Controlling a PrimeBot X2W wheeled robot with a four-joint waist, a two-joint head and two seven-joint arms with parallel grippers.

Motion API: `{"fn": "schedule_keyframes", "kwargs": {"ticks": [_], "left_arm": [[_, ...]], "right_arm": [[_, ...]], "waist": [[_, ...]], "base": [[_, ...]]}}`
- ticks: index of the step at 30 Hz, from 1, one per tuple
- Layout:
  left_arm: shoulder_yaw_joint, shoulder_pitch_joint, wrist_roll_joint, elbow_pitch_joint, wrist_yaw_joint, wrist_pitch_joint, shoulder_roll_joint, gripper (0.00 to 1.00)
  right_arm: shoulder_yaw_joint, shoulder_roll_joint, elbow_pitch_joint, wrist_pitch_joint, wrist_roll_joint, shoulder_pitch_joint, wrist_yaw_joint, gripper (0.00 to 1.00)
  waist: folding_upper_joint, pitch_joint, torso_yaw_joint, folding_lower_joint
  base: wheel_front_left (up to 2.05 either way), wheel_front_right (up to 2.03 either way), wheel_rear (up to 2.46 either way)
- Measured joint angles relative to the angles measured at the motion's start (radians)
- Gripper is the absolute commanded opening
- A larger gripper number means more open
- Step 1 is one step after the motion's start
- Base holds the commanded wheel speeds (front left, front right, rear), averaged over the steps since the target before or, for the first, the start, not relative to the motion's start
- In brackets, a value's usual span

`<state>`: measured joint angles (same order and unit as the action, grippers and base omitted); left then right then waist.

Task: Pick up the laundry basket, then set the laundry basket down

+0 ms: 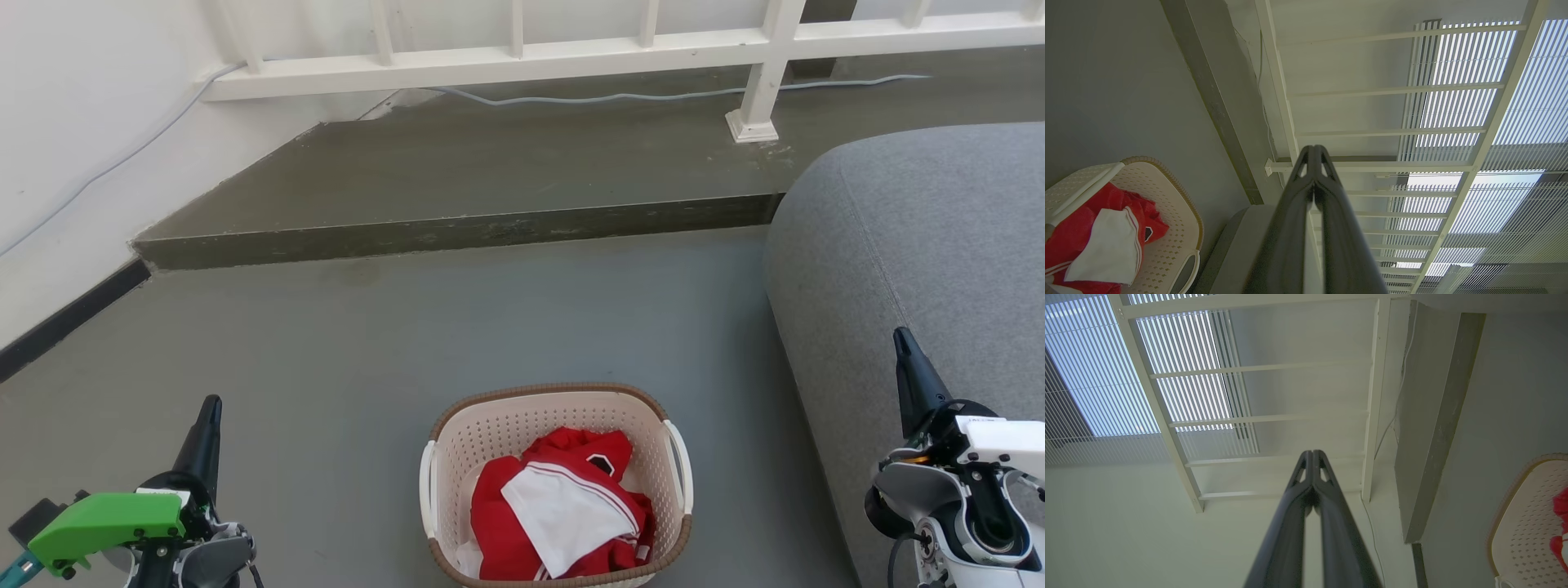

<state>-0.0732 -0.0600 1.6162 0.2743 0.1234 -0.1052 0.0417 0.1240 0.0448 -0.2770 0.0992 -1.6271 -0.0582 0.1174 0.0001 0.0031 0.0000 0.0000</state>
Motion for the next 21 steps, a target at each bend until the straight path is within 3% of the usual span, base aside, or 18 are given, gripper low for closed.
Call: {"fn": "schedule_keyframes", "kwargs": {"ticks": [21], "left_arm": [[0.000, 0.000, 0.000, 0.000, 0.000, -0.001, 0.000, 0.00]], "right_arm": [[0.000, 0.000, 0.000, 0.000, 0.000, 0.000, 0.000, 0.00]], "waist": [[0.0000, 0.000, 0.000, 0.0000]], "base": [[0.00, 0.00, 0.00]]}}
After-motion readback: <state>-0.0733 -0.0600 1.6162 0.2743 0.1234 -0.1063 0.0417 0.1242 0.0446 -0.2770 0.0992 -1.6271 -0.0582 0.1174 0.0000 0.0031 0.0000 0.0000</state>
